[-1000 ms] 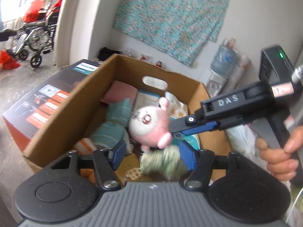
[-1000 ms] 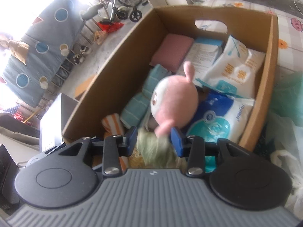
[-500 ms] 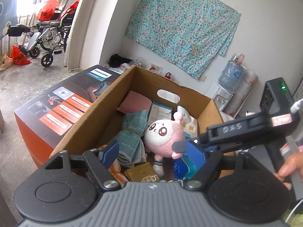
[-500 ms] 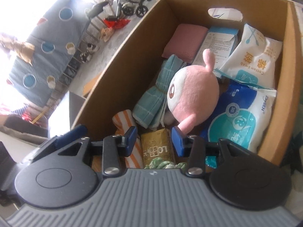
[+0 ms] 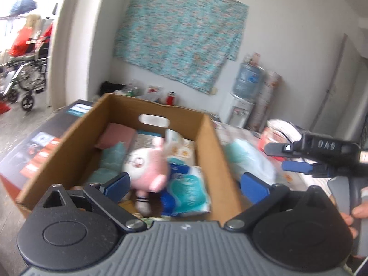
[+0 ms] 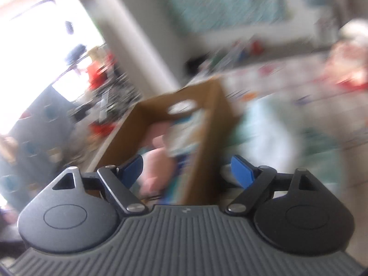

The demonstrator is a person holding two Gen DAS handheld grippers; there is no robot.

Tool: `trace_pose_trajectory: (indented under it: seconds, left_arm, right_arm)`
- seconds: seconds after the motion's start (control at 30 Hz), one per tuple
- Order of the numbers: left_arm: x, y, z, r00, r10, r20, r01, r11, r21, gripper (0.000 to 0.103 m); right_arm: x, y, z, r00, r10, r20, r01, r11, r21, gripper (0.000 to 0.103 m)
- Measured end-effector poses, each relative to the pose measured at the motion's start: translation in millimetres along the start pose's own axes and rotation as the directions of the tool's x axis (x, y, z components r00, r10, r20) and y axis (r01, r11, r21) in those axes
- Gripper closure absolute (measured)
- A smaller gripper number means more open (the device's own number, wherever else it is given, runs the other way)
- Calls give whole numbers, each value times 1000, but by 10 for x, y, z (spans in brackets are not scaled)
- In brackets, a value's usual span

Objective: Organize soft objects

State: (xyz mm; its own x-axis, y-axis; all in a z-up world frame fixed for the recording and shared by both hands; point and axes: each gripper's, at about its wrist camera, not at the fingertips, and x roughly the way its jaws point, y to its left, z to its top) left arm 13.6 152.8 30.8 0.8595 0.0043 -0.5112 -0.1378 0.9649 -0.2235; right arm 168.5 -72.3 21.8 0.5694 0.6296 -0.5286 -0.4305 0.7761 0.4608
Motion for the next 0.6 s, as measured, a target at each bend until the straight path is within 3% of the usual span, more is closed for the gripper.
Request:
trace_pose_trajectory:
  seconds: [0.07, 0.17, 0.33, 0.43, 0.6]
  left_arm:
    - [22, -164, -17, 999, -29, -22, 30, 999, 32, 0]
    - [46, -431, -98, 997, -63, -46, 66, 994, 85, 0]
    - [121, -824, -319, 992, -86, -93, 103, 976, 194, 0]
    - [135, -1019, -456, 988, -107, -113, 131, 966, 225, 0]
    - [134, -1208, -607, 979, -150, -137, 176, 964, 201, 0]
  right_arm:
    - [-167, -99, -110, 994, -98, 53, 101, 994, -42, 16]
    - [-364, -187, -336, 965, -229, 125, 245, 961, -131, 13]
    - [-649, -304, -750, 909, -350, 229, 400, 885, -238, 1]
    - [-800, -359, -926, 898, -364, 247, 420, 877, -234, 1]
    - [-1016, -430, -1044, 910, -338, 240, 383, 906, -180, 1]
